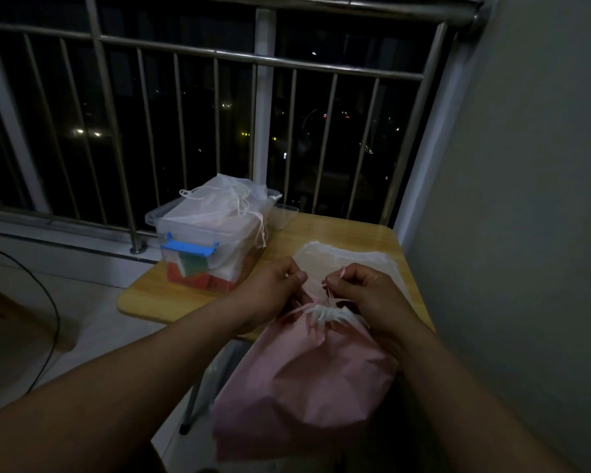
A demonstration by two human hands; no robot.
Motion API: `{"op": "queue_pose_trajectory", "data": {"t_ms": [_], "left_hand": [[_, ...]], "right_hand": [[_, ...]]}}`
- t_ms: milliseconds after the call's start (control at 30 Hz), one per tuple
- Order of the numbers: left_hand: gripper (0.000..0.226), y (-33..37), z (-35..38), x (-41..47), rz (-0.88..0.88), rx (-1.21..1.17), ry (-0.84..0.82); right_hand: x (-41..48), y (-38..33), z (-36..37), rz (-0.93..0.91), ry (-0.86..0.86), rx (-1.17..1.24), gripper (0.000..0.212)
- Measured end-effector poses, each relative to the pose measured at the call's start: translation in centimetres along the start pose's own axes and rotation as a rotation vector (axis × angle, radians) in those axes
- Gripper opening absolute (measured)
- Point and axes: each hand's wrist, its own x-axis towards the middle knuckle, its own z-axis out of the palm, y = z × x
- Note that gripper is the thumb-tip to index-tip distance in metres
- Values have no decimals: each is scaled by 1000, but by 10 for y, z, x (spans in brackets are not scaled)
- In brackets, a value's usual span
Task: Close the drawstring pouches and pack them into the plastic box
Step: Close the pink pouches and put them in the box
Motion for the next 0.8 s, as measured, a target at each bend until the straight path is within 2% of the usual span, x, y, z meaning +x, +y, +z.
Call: {"op": "queue_pose_trajectory", "data": {"t_ms": [100, 167, 333, 400, 467, 533, 633, 700, 800], "left_hand": [[29, 3, 3, 0, -9, 90, 72], [31, 4, 4, 0, -14, 123, 50], [24, 2, -1, 1, 54, 279, 18], [22, -4, -1, 4, 52, 245, 52], [21, -8, -1, 9, 9, 96, 120], [20, -13, -4, 18, -2, 44, 247], [22, -23, -8, 28, 5, 154, 394], [23, -30, -7, 30, 11, 224, 426], [24, -36, -1, 30, -9, 236, 458]], "right_hand": [[-1, 0, -2, -10, -30, -62, 7], [0, -1, -3, -12, -31, -71, 7], [0, -2, -6, 1, 3, -52, 8], [-2, -3, -5, -10, 6, -50, 10], [-2, -4, -5, -32, -14, -62, 14], [-3, -6, -7, -55, -47, -86, 17], [-5, -5, -11, -64, -82, -106, 18], [-8, -6, -12, -61, -102, -78, 22], [-11, -4, -12, -26, -123, -70, 17]]}}
